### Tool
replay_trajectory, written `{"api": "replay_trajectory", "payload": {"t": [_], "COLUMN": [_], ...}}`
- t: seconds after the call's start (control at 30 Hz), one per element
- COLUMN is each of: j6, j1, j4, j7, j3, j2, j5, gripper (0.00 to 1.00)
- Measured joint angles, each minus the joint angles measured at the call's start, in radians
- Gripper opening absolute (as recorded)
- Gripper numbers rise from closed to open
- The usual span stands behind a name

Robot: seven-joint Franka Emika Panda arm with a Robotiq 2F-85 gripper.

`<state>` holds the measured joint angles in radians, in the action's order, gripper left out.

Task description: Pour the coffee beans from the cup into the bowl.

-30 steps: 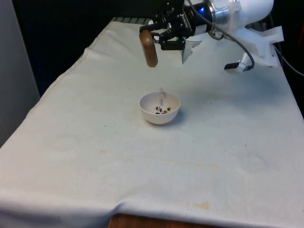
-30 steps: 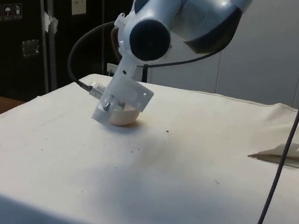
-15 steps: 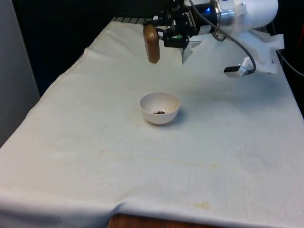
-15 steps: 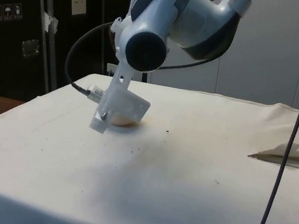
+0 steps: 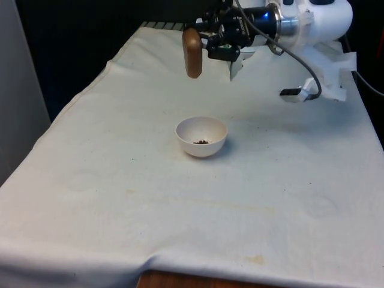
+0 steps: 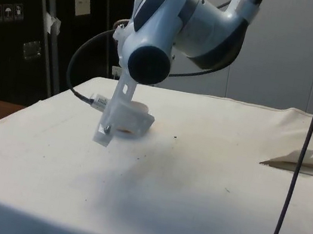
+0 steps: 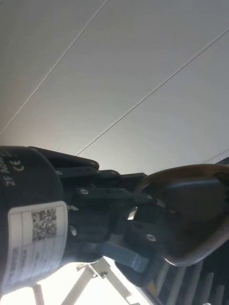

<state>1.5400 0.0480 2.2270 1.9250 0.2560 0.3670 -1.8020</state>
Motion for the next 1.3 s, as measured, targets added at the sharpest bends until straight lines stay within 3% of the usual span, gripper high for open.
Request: {"api": "replay_trajectory", "payload": {"t": [0.7,1.3], "j6": [-0.111,-0.147], "j1": [0.000,0.000], "j4": [-0.007,-0.010], "j7": [-0.002,-0.009], "j3": [0.026,0.035], "j2": [0.035,0.044], "j5": [-0.040,-0.051], "gripper": [0.05,0.05]}}
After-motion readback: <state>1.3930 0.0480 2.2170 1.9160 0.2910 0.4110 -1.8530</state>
